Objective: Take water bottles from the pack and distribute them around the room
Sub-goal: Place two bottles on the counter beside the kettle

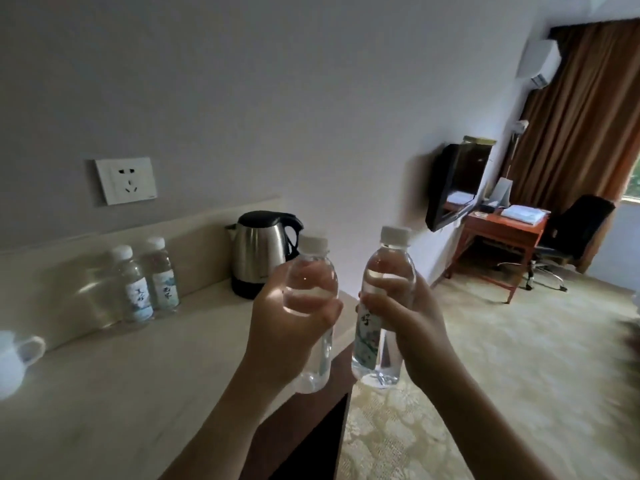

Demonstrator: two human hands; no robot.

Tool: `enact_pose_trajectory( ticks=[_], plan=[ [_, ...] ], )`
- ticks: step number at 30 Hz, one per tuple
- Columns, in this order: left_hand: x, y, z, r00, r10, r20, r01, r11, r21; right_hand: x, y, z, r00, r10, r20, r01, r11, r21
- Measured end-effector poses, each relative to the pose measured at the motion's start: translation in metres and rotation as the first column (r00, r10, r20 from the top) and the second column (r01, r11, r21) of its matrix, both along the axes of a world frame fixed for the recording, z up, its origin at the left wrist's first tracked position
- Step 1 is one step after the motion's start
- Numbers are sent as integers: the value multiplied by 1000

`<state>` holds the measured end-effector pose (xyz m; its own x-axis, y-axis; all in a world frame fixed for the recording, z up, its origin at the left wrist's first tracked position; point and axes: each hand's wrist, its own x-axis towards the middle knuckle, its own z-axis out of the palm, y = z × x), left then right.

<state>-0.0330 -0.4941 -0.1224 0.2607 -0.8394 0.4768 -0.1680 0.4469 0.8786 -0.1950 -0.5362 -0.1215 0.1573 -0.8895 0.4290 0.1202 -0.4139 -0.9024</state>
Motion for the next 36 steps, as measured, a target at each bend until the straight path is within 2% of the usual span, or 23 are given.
enact_pose_trajectory(
  ticks=[3, 7, 12, 19, 22, 26, 30, 33, 34, 36],
  plan=[
    [27, -21, -8, 995, 95, -4, -95, 995, 9, 41, -40, -8, 991, 136, -18, -135, 990, 28],
    [73, -25, -23, 959, 268, -96, -262, 963, 68, 105, -73, -27, 945, 325, -46, -322, 945, 57],
    [121, -22, -69, 848, 502, -168, -484, 864, 138, 175, -95, -68, 851, 525, -5, -524, 849, 68],
    [143, -15, -113, 689, 704, -175, -681, 710, 177, 223, -113, -116, 766, 640, -66, -628, 766, 133],
    [144, -17, -128, 649, 738, -182, -713, 674, 193, 227, -121, -130, 746, 660, -93, -645, 750, 146],
    [141, -22, -145, 589, 804, -78, -778, 591, 211, 221, -127, -148, 744, 665, -62, -637, 734, 236],
    [144, -21, -154, 555, 832, 8, -810, 539, 232, 214, -127, -172, 693, 686, -221, -608, 721, 333],
    [143, -11, -164, 528, 810, 256, -840, 452, 301, 210, -125, -175, 713, 580, -393, -508, 814, 281],
    [143, -7, -171, 517, 801, 301, -846, 426, 320, 208, -125, -174, 725, 532, -437, -473, 846, 246],
    [146, 1, -183, 539, 790, 294, -828, 430, 360, 204, -123, -171, 732, 488, -476, -422, 873, 245]
  ],
)
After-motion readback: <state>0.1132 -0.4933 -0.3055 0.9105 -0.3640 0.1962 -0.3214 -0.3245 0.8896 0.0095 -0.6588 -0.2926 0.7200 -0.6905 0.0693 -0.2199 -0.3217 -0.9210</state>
